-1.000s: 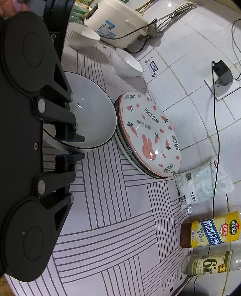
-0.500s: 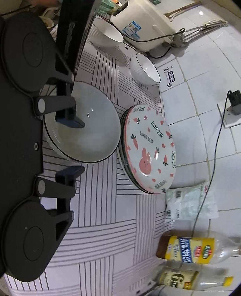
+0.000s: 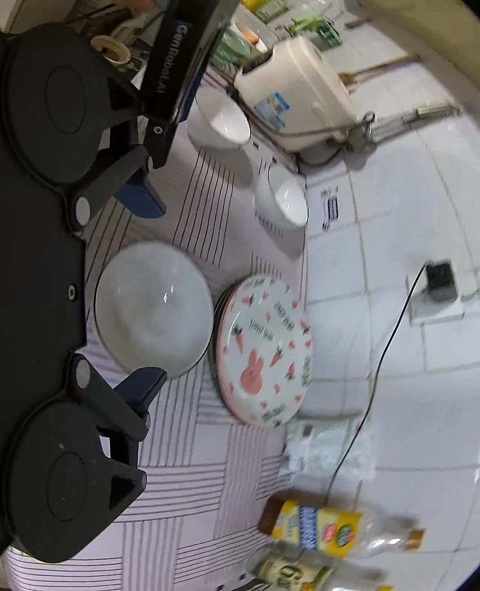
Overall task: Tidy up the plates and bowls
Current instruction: 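Open both grippers and pull back from the placed bowl, then move both grippers to the bowl by the rice cooker and close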
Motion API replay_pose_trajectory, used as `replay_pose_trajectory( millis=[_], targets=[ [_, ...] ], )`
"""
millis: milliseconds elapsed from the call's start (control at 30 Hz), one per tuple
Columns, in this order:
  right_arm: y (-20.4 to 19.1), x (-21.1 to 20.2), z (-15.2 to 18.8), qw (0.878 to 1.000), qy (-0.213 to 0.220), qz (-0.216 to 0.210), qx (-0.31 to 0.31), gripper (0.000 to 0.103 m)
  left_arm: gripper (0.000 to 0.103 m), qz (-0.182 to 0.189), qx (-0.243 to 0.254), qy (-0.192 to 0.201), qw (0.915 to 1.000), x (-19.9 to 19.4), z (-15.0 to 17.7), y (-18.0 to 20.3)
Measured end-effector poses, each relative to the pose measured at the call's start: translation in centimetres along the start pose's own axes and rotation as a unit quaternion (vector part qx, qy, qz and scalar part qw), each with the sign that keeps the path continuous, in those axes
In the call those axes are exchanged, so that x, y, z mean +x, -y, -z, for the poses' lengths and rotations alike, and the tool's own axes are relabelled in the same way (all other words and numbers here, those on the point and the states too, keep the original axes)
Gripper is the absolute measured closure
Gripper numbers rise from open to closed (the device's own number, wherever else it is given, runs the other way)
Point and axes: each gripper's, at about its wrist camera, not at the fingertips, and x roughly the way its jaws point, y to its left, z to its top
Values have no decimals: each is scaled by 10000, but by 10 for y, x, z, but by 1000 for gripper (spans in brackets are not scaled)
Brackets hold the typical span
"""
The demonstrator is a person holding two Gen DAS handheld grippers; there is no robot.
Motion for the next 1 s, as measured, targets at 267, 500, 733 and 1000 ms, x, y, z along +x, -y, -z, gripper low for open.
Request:
replay_pose_trajectory(
  millis=[267,500,733,1000],
  targets=[
    [-39,-10,-13,9984,151,-295,-447,12,28,-166,119,248,9995,-31,5,-32],
    [-72,1,-26,9952,271,-519,-785,12,17,-432,103,216,9988,-24,2,-65],
    [-97,33,-32,9930,299,-1066,-412,13,15,-667,32,319,9973,-2,3,-111],
    [-127,81,-47,9900,389,-1325,-284,13,15,-843,-69,593,9946,10,-12,-152]
  ],
)
